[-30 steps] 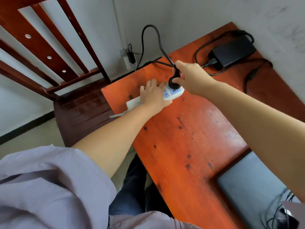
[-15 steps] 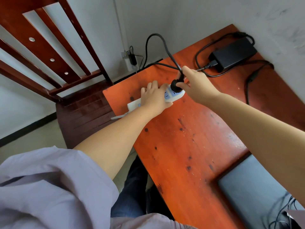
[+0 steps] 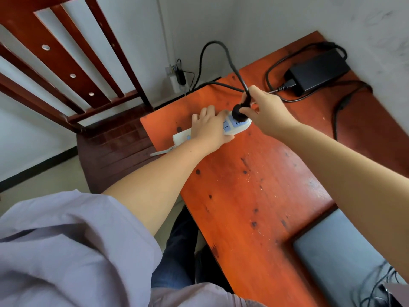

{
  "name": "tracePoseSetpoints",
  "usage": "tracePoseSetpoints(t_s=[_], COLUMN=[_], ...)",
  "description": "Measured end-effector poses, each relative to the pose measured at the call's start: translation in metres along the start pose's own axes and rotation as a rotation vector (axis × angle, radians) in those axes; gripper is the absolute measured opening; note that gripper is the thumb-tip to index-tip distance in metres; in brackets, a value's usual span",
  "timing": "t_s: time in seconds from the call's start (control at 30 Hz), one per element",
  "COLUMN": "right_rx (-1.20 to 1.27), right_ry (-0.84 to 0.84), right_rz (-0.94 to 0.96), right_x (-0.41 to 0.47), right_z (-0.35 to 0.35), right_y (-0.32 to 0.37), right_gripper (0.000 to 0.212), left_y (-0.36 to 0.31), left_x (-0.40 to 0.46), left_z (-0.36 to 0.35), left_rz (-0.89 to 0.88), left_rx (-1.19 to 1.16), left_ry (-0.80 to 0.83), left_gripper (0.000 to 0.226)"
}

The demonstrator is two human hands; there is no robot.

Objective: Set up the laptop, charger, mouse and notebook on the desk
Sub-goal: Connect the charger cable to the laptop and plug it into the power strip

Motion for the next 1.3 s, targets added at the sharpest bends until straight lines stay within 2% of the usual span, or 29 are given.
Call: tracePoseSetpoints(t_s=[0.13, 0.23, 0.4, 0.53, 0.73, 0.93, 1.03, 1.17, 1.3], right_rx=[0.063, 0.006, 0.054, 0.123, -0.021, -0.112, -0.046, 0.133, 0.166], right_ry=[-0.026, -0.074, -0.13, -0.172, -0.036, 0.006, 0.064, 0.047, 0.067], right_rz=[-0.051, -0.137, -0.19, -0.191, -0.123, -0.077, -0.124, -0.228, -0.24], right_x=[0.005, 0.009, 0.002, -0.008, 0.008, 0.025, 0.017, 0.012, 0.012], right_z=[-0.002, -0.006, -0.008, -0.003, 0.004, 0.023, 0.018, 0.012, 0.011], right_y=[0.003, 0.006, 0.002, -0.007, 0.005, 0.032, 0.021, 0.003, -0.002], right_gripper=[0.017, 0.029, 0.015, 0.012, 0.008, 0.01, 0.009, 0.008, 0.008], left_y=[0.001, 0.001, 0.002, 0.002, 0.003, 0.0, 0.001, 0.003, 0.002], left_x=[0.0, 0.0, 0.0, 0.001, 0.001, -0.001, 0.0, 0.001, 0.001], left_z=[-0.001, -0.002, -0.003, -0.003, -0.003, -0.003, -0.004, -0.006, -0.007], left_rz=[-0.003, -0.013, -0.012, -0.008, -0.023, -0.017, -0.016, -0.022, -0.02], left_rx=[0.014, 0.028, 0.012, -0.014, 0.031, 0.05, 0.062, 0.052, 0.064], left_ry=[-0.012, -0.015, -0.02, -0.038, -0.033, -0.049, -0.047, -0.062, -0.066], left_gripper=[0.065, 0.066, 0.065, 0.064, 0.067, 0.068, 0.068, 0.069, 0.069])
Point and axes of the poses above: each hand's wrist, its own x-axis towards the middle knuckle, its own z-axis out of the back of the hand, y = z × x, the point moved 3 cm from there along x, towards the middle knuckle, and after that the axes turned 8 degrees about -z, right-handed, at the moved point
